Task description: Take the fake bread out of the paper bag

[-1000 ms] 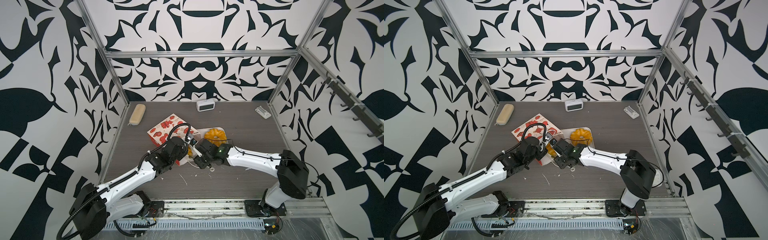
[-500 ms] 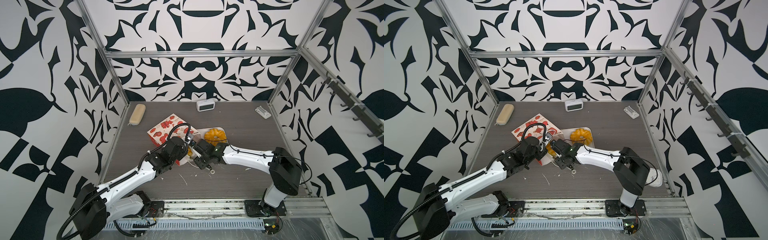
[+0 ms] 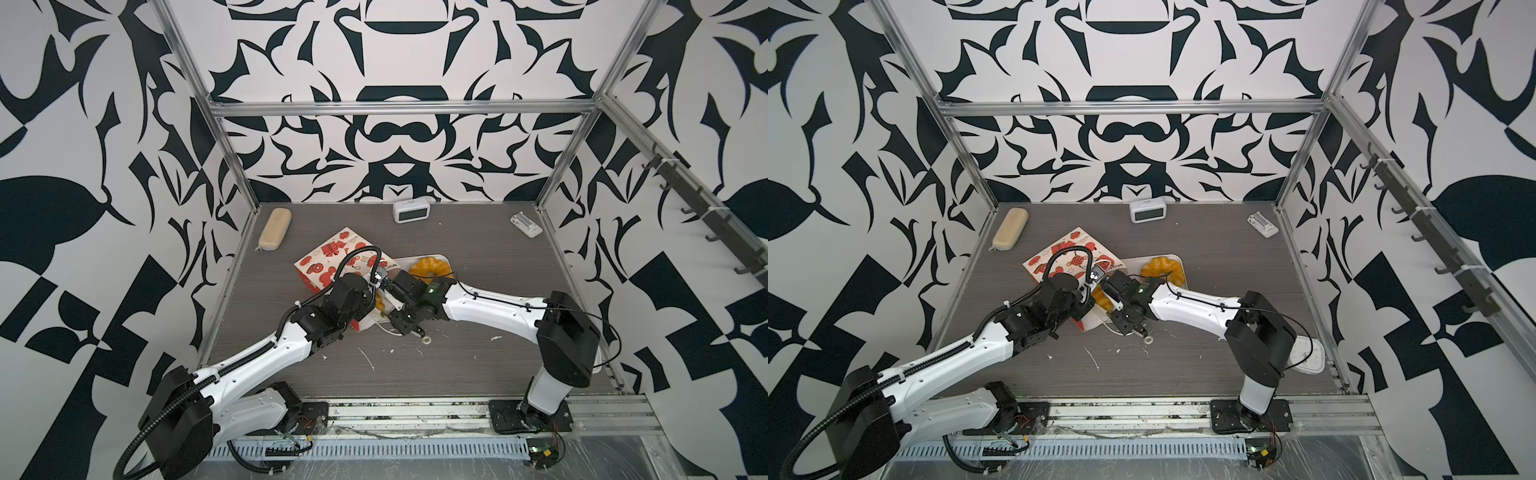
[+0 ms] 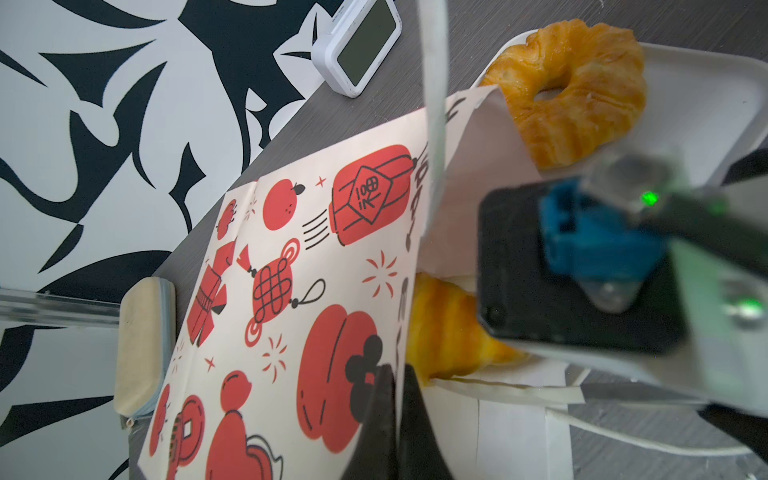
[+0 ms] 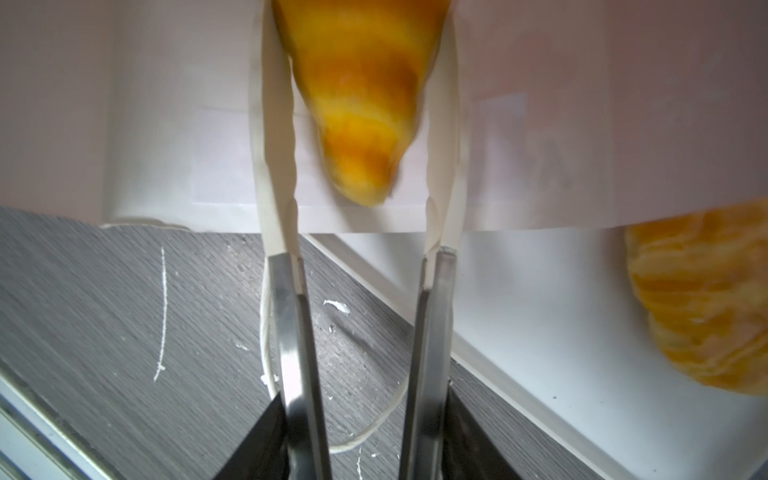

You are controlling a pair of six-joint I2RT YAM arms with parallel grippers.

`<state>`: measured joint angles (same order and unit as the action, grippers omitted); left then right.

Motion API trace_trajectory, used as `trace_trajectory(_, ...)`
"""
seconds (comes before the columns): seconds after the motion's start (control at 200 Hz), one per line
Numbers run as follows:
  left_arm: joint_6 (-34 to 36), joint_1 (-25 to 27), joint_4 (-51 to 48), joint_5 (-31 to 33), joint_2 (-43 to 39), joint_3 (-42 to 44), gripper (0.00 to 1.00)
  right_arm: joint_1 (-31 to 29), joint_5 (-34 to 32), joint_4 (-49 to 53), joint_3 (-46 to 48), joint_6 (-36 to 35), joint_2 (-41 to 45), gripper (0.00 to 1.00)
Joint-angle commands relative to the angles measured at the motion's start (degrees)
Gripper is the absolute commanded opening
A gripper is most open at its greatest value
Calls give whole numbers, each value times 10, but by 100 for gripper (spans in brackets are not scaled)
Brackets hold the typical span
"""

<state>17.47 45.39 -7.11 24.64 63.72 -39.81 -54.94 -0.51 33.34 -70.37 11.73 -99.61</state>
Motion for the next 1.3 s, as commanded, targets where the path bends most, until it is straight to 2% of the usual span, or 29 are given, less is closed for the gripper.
trace_trajectory(0.0,-2,-1,0,-4,-5,-4,0,1,4,18,-24,-5,9,46)
trace_trajectory(0.215,-2,-2,1,-5,-2,-7,0,1,-4,34,-22,-7,30,37)
trace_trajectory(0.4,-3,-2,0,13,2,-11,0,2,-4,51,-4,-8,77,23)
trace_trajectory(0.665,-22,-5,-11,26,2,-31,0,2,-15,99,61,10,194,23)
trace_trajectory(1.01,-52,-27,-39,21,0,-64,0,4,-58,114,124,84,398,22)
trace_trajectory(1.165,-70,-42,-70,23,-9,-85,0,5,-117,101,115,89,429,22)
trace_trajectory(1.295,-76,-44,-90,33,-33,-91,0,9,-144,84,111,75,407,22)
